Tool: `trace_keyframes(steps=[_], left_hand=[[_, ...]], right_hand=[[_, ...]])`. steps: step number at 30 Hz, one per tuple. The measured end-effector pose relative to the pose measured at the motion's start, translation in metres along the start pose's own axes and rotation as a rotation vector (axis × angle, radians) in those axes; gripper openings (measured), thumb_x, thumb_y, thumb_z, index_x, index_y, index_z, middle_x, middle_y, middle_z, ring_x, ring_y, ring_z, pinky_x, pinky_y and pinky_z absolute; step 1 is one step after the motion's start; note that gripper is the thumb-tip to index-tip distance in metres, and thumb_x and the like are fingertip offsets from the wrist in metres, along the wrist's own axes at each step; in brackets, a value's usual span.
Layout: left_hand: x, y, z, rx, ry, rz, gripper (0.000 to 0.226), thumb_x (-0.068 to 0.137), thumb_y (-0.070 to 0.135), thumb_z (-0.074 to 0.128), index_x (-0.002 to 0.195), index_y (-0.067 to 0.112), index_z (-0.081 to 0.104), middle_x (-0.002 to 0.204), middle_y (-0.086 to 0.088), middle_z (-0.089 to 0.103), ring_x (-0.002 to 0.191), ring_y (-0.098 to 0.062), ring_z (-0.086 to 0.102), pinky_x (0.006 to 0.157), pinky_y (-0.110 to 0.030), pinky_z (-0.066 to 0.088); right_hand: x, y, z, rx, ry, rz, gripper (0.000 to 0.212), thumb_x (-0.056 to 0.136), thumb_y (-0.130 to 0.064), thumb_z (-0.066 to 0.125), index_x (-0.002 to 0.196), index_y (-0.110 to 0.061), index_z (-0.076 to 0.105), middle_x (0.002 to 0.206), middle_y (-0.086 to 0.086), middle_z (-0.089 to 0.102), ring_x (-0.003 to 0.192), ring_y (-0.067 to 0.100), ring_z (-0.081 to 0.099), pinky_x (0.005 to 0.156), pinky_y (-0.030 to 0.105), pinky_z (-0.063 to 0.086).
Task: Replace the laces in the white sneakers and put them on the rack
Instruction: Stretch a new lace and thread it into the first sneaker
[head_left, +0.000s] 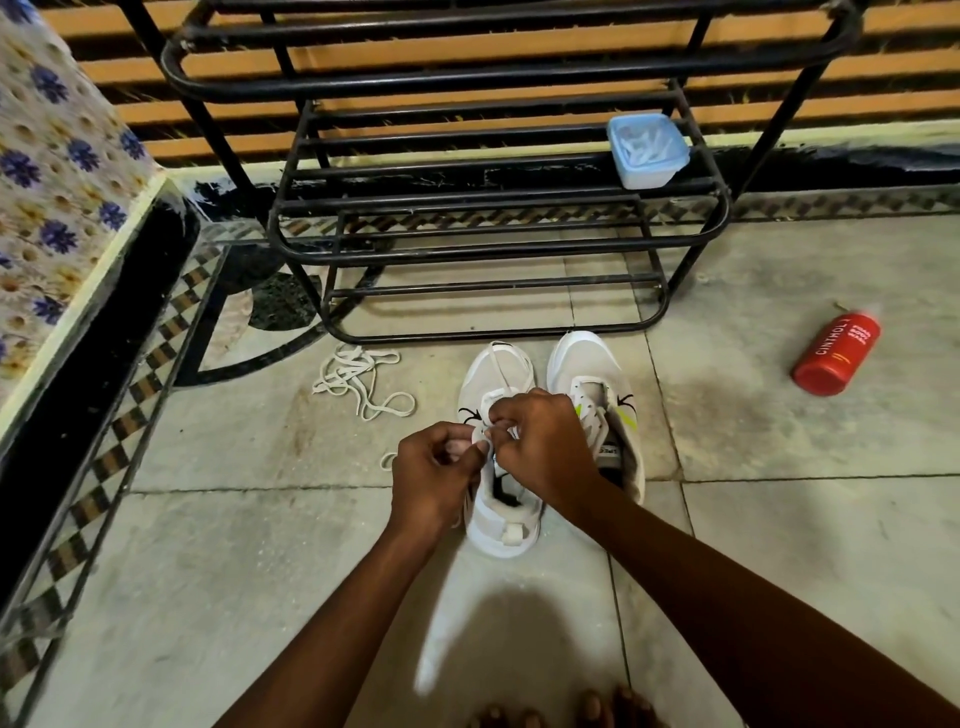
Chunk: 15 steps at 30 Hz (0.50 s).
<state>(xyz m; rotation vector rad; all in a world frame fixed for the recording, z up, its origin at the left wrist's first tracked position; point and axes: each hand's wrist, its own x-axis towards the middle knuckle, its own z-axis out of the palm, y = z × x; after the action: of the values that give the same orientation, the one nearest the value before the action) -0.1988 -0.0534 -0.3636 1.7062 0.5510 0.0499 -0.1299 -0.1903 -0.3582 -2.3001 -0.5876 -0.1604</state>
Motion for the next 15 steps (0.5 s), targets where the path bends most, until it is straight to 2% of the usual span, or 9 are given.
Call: trace_keyframes(steps=[2, 3, 5, 7, 10, 12, 15], left_hand=[[0.0001, 0.0015, 0.0000, 0.019, -0.008, 0.011, 0.011, 0.087, 0.008, 0.081, 0.093, 0.016, 0.077, 0.078, -0.006, 0.076, 0.072, -0.020, 0.072, 0.072, -0.037, 0.060], [0.0006, 0.0011, -0.0002, 0.025, -0.017, 0.010, 0.012, 0.086, 0.007, 0.081, 0.094, 0.015, 0.077, 0.079, -0.007, 0.077, 0.073, -0.021, 0.072, 0.073, -0.037, 0.059], [0.0007, 0.0020, -0.0010, 0.034, -0.021, 0.004, 0.013, 0.084, 0.007, 0.082, 0.095, 0.012, 0.077, 0.083, -0.012, 0.077, 0.075, -0.026, 0.073, 0.074, -0.040, 0.060], [0.0004, 0.0033, -0.0017, 0.043, -0.009, 0.007, 0.013, 0.083, 0.007, 0.082, 0.094, 0.013, 0.077, 0.084, -0.015, 0.076, 0.076, -0.029, 0.073, 0.076, -0.044, 0.060], [-0.0019, 0.0046, 0.0003, 0.036, 0.001, 0.015, 0.013, 0.084, 0.004, 0.080, 0.086, 0.017, 0.076, 0.078, -0.013, 0.073, 0.071, -0.018, 0.065, 0.070, -0.035, 0.057], [-0.0020, 0.0051, 0.0008, 0.018, -0.004, 0.011, 0.015, 0.084, -0.001, 0.076, 0.086, 0.014, 0.076, 0.077, -0.015, 0.071, 0.072, -0.017, 0.062, 0.069, -0.031, 0.052], [-0.0020, 0.0093, -0.0026, -0.026, -0.068, -0.007, 0.017, 0.083, -0.007, 0.076, 0.095, 0.006, 0.077, 0.086, -0.024, 0.073, 0.072, -0.018, 0.064, 0.069, -0.030, 0.053]], right_hand=[[0.0019, -0.0042, -0.0003, 0.073, 0.018, 0.076, 0.024, 0.064, -0.010, 0.066, 0.056, -0.022, 0.046, 0.049, -0.004, 0.039, 0.052, 0.016, 0.037, 0.051, 0.022, 0.032], [0.0024, -0.0055, -0.0004, 0.087, 0.019, 0.114, 0.024, 0.064, -0.011, 0.065, 0.055, -0.017, 0.043, 0.048, -0.001, 0.036, 0.050, 0.018, 0.035, 0.049, 0.026, 0.034], [0.0036, -0.0051, 0.0020, 0.045, -0.008, 0.120, 0.015, 0.062, -0.014, 0.061, 0.056, -0.011, 0.048, 0.048, 0.003, 0.042, 0.048, 0.021, 0.041, 0.048, 0.032, 0.041], [0.0039, -0.0047, 0.0044, -0.040, -0.068, 0.081, 0.005, 0.061, -0.016, 0.056, 0.057, -0.013, 0.057, 0.052, 0.004, 0.053, 0.054, 0.026, 0.051, 0.052, 0.034, 0.046], [0.0046, -0.0088, 0.0057, -0.115, -0.168, 0.049, 0.008, 0.059, -0.021, 0.051, 0.059, -0.019, 0.059, 0.058, 0.005, 0.059, 0.063, 0.031, 0.057, 0.060, 0.036, 0.050], [0.0037, -0.0115, 0.0055, -0.089, -0.198, 0.096, 0.010, 0.058, -0.024, 0.052, 0.061, -0.021, 0.061, 0.057, 0.003, 0.056, 0.063, 0.031, 0.057, 0.062, 0.032, 0.048], [0.0077, -0.0105, 0.0039, 0.090, -0.126, 0.314, 0.004, 0.062, -0.021, 0.064, 0.060, -0.018, 0.062, 0.052, -0.003, 0.054, 0.060, 0.021, 0.058, 0.060, 0.023, 0.041]])
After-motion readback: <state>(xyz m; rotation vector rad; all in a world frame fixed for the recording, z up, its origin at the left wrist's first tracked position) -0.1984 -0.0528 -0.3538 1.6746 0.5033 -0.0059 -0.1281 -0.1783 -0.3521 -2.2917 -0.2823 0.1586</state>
